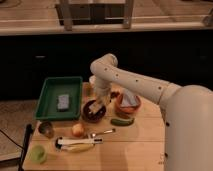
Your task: Place eraser in purple bowl
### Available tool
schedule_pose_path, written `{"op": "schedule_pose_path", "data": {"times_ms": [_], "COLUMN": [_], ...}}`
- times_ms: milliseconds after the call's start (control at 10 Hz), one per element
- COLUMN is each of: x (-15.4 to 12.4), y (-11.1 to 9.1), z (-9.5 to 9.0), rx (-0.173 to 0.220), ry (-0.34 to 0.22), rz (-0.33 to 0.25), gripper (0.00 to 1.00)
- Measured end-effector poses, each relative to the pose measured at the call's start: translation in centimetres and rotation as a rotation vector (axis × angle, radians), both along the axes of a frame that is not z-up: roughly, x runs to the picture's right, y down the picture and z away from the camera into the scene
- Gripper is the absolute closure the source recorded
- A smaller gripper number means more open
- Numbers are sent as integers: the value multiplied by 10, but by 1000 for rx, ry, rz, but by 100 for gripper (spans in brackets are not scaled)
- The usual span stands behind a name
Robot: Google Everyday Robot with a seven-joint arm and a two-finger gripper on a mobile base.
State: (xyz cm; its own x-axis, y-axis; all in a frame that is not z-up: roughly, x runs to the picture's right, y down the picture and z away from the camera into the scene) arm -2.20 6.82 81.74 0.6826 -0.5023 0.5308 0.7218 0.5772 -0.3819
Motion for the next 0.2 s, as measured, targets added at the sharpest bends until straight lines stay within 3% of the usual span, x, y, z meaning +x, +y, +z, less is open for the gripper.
{"op": "schedule_pose_path", "data": {"times_ms": [200], "x": [0], "y": [0], "z": [2], "rx": [-3], "ry": [-10], "rz": [-3], "gripper": [98]}}
